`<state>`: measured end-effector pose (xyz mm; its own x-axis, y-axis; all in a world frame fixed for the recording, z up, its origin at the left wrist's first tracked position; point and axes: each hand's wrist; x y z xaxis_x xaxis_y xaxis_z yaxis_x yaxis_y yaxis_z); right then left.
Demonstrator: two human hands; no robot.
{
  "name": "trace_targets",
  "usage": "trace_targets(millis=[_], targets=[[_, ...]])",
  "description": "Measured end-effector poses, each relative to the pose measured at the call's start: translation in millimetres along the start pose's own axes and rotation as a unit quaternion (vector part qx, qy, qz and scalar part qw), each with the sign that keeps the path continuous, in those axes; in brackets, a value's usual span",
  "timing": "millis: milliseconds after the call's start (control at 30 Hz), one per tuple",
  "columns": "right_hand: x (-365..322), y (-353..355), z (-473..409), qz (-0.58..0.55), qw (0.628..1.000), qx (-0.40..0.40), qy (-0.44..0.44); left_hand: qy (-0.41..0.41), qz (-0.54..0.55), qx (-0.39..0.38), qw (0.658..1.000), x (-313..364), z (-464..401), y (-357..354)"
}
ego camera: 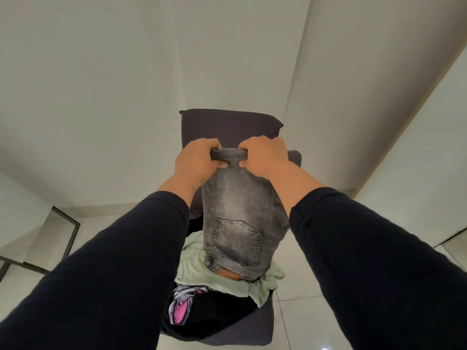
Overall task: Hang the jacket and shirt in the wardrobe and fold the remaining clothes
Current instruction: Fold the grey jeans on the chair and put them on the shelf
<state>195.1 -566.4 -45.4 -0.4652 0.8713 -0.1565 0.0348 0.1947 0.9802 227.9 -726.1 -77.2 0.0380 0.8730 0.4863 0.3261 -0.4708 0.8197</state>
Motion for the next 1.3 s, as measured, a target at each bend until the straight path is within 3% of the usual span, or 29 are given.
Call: trace_targets(millis=[100,200,267,333,400,500,600,867,1133,1233,1300], targets=[[-2.0,3.3,-4.1,0.013,0.999,0.038,0.008,0.064,0.107,0.013,0.992,-12.8,6.3,-3.6],[-1.7,10.0,-11.2,0.005,0.998,0.061,0.003,0.205,0.065,-0.065,0.974,-34.8,20.9,-15.0],[-4.3,11.9,-15.5,-0.006,0.996,0.084,0.008,0.323,0.152,-0.173,0.918,-33.5,34.1,-22.7],[-8.5,13.0,-18.4,-0.015,0.994,0.105,0.02,0.354,0.267,-0.258,0.859,-24.0,39.8,-30.3],[-12.5,14.7,-19.8,-0.024,0.992,0.121,0.036,0.344,0.336,-0.229,0.846,-17.0,35.0,-38.9],[-14.6,19.0,-18.1,-0.032,0.988,0.143,0.057,0.307,0.36,-0.168,0.865,-10.3,24.0,-42.9],[-13.1,22.5,-7.3,-0.043,0.986,0.146,0.072,0.278,0.341,-0.173,0.881,-15.9,25.2,-43.8],[-22.3,-26.9,68.5,-0.067,0.988,0.059,0.127,0.298,0.323,-0.1,0.893,-53.4,103.3,-68.1],[-25.4,-96.3,196.0,-0.132,0.982,-0.087,0.103,0.327,0.155,-0.14,0.921,-45.6,252.7,-86.4],[-24.6,-117.4,239.8,-0.126,0.978,-0.117,0.118,0.285,0.04,-0.146,0.947,-38.1,303.5,-91.3],[-22.2,-130.5,262.5,-0.13,0.975,-0.134,0.123,0.264,0.036,-0.128,0.955,-32.3,330.6,-94.2]])
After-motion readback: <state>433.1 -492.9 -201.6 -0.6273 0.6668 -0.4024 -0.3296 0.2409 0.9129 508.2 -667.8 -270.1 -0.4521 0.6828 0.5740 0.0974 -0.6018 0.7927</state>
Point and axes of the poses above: each hand's wrist, its own z-axis away from the middle knuckle, its own y-axis out of the back of the hand, x = y × z, and after that the axes turned 4 degrees about -z, right-handed
